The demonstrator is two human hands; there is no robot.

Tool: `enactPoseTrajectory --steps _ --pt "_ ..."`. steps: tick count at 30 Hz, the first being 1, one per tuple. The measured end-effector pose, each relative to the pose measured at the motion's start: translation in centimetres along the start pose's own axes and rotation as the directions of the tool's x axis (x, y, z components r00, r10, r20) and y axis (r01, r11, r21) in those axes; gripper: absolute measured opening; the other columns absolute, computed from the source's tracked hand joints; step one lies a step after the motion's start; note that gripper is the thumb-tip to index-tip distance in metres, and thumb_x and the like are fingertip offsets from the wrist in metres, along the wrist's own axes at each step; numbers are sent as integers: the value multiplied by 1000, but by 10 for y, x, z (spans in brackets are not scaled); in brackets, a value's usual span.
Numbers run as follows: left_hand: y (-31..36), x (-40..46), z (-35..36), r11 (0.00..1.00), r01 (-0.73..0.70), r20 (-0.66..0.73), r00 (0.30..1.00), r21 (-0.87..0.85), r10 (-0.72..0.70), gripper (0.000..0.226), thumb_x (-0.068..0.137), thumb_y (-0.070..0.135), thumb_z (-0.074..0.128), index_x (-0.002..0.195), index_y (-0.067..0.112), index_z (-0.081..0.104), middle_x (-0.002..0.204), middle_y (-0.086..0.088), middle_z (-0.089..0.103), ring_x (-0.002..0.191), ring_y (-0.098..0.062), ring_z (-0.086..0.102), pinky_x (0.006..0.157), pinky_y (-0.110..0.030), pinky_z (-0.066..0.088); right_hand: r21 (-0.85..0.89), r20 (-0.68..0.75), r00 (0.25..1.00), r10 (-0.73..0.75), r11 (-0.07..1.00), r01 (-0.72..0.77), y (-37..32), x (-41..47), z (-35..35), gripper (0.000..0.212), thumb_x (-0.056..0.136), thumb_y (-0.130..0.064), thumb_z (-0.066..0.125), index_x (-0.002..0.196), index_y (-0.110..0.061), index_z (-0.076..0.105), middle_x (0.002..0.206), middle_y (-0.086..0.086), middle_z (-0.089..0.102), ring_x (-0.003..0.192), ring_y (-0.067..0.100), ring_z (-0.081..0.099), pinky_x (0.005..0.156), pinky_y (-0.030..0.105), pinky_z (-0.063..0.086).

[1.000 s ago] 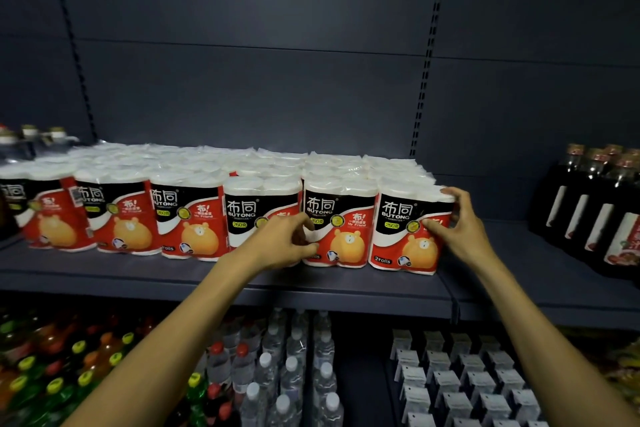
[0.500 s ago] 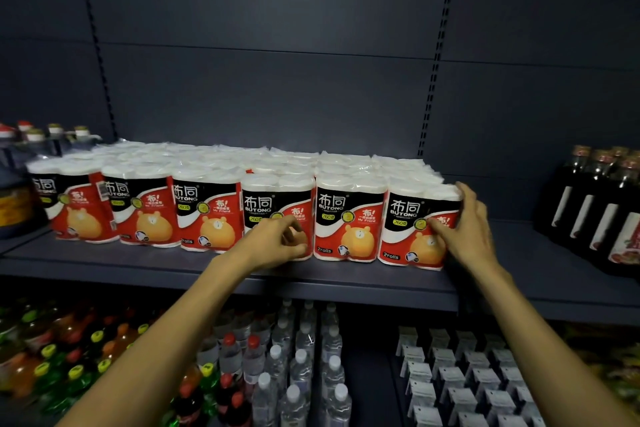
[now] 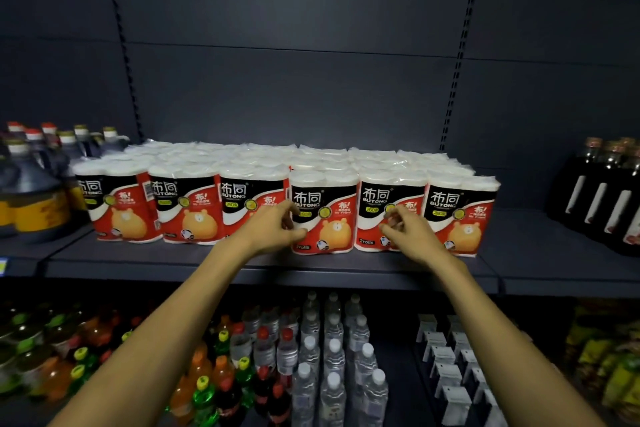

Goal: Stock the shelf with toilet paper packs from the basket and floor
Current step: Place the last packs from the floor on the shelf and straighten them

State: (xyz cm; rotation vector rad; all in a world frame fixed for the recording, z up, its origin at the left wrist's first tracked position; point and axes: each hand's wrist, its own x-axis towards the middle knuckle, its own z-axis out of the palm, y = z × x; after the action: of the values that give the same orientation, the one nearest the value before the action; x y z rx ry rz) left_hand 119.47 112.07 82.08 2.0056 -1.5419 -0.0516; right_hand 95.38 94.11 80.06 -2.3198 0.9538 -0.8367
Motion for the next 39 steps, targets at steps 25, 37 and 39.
enactPoseTrajectory --steps 25,37,39 --pt "-27 21 70 729 11 -259 938 685 229 120 79 54 65 150 8 -20 156 -20 -28 145 -35 -24 118 -56 2 -721 -202 933 -297 690 63 -52 11 124 109 78 -46 73 156 -22 2 162 16 -5 149 37 1 108 49 38" --pt "-36 16 59 787 -35 -310 908 616 283 114 75 59 66 155 12 1 161 -19 -8 149 -35 -7 117 -59 11 -640 -272 903 -332 764 88 -51 4 113 93 83 -44 65 156 -23 10 163 14 -1 149 32 13 112 43 34" --pt "-43 10 52 836 52 -382 904 546 193 115 72 61 67 155 14 3 160 -22 -5 148 -41 -5 115 -63 9 -551 -382 893 -239 834 -13 -45 -1 106 91 86 -47 60 156 -22 7 163 16 -3 150 32 9 115 46 26"
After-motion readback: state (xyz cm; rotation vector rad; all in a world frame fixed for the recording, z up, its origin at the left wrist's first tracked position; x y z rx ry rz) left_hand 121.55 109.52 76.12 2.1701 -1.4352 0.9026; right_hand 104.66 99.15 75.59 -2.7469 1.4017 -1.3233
